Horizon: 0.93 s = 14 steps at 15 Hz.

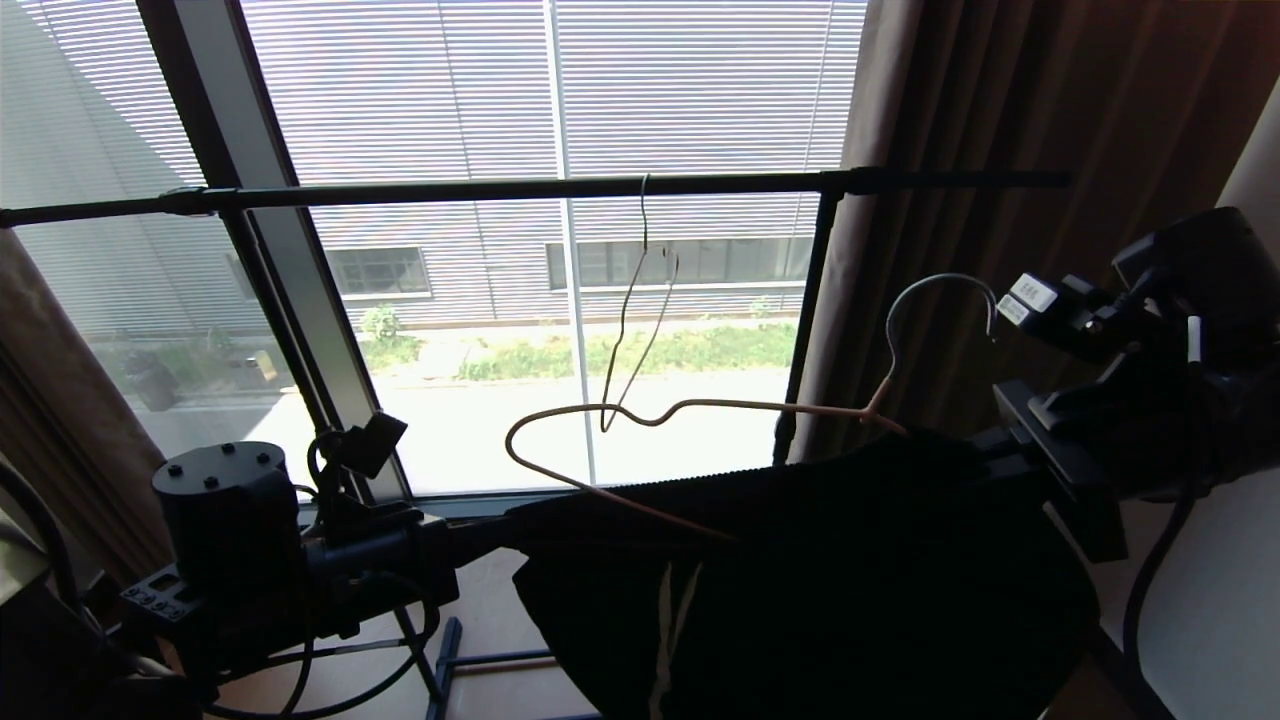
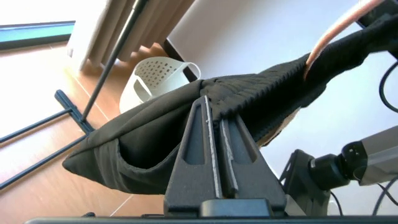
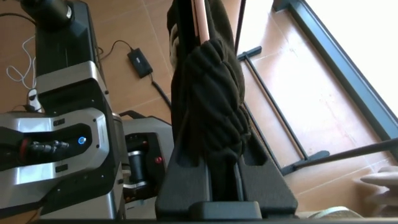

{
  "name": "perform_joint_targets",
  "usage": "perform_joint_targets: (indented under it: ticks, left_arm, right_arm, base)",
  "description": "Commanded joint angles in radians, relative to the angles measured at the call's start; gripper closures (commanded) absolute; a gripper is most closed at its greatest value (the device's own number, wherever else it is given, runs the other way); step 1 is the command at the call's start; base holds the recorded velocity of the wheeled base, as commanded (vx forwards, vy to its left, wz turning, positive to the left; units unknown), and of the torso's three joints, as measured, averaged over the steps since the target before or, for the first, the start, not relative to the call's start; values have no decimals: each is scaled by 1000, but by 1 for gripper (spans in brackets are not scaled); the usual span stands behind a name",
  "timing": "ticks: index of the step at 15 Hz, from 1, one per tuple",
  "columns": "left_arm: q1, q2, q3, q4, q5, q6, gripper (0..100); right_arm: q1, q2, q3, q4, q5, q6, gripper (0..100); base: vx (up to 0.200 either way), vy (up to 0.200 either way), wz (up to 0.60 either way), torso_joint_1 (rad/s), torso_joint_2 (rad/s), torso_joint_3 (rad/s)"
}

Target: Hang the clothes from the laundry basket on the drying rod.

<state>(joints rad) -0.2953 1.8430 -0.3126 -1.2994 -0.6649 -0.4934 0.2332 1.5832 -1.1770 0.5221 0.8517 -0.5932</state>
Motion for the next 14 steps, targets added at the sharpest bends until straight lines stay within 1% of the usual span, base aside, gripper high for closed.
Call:
perform_joint_targets:
  ticks: [1, 2, 3, 6, 9, 10, 11, 14]
  left_arm:
    - [19, -11, -3, 5, -1, 16, 100]
    - [19, -11, -3, 5, 1, 18, 100]
    - [19, -11, -7, 5, -1, 21, 100]
    - [22, -10, -19, 6, -1, 21, 100]
    - [22, -8, -37, 9, -1, 21, 100]
    - [24, -8, -37, 9, -1, 21, 100]
    - [24, -7, -49, 26, -1, 21, 100]
    - [28, -11, -62, 45, -1, 21, 100]
  right_arm:
    - [2, -6, 20, -1, -11, -4, 100]
    - [2, -6, 27, 1, -31, -5, 100]
    - [6, -6, 40, 1, -74, -10, 100]
    - [12, -8, 57, 4, -111, -27, 100]
    - [41, -5, 68, 6, -155, -28, 100]
    - [44, -5, 69, 6, -157, -28, 100]
    - [57, -6, 82, 6, -183, -28, 100]
    - [57, -3, 99, 2, -234, -28, 100]
  base:
    - [0, 0, 0, 0, 0, 0]
    - [0, 0, 0, 0, 0, 0]
    - [0, 0, 0, 0, 0, 0]
    - [0, 0, 0, 0, 0, 0]
    - [0, 0, 0, 0, 0, 0]
    - [0, 0, 0, 0, 0, 0]
    - [0, 0, 0, 0, 0, 0]
    - [0, 0, 0, 0, 0, 0]
